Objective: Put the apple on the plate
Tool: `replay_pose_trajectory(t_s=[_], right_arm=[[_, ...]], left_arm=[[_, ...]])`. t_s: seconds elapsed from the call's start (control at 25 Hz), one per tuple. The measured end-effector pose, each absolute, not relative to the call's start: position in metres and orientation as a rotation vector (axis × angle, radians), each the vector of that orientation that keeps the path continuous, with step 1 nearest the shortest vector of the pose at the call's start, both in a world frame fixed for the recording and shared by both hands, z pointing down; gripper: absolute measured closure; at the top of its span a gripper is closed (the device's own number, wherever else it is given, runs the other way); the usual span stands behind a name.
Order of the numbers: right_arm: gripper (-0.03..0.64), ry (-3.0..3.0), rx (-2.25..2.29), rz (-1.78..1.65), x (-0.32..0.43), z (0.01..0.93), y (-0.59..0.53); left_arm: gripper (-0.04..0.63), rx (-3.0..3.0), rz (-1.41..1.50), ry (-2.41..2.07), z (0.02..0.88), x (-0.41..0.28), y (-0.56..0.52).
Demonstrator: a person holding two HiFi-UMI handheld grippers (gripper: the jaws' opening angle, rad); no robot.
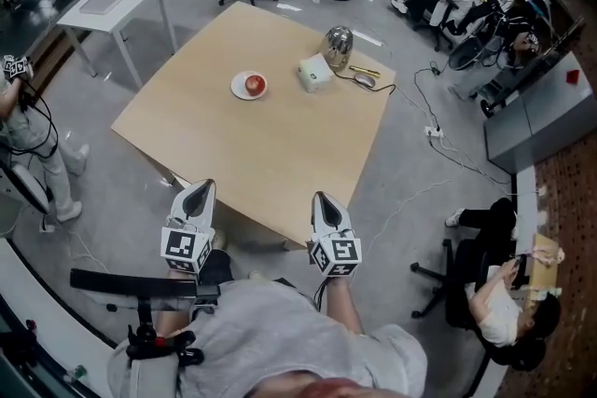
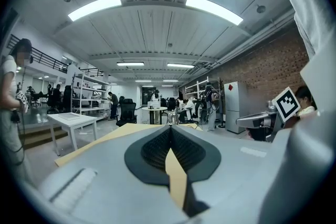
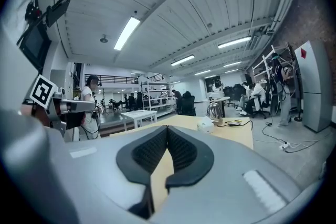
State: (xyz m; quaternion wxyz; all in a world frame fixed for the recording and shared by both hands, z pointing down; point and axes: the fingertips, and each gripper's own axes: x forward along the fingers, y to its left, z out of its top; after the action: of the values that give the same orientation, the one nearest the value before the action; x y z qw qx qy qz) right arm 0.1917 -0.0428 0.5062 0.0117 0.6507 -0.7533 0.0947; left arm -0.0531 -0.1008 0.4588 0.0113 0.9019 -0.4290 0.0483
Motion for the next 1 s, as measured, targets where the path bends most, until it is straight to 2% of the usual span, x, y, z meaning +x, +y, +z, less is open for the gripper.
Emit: replay_pose_trajectory(t_s=[1.0], right_arm=[[0.611, -2.359, 1.985, 0.259, 0.1867, 0.5087, -0.0361]], left_arm=[[0.577, 2.822, 0.159, -1.350, 0.4591, -0.0559, -0.0999]])
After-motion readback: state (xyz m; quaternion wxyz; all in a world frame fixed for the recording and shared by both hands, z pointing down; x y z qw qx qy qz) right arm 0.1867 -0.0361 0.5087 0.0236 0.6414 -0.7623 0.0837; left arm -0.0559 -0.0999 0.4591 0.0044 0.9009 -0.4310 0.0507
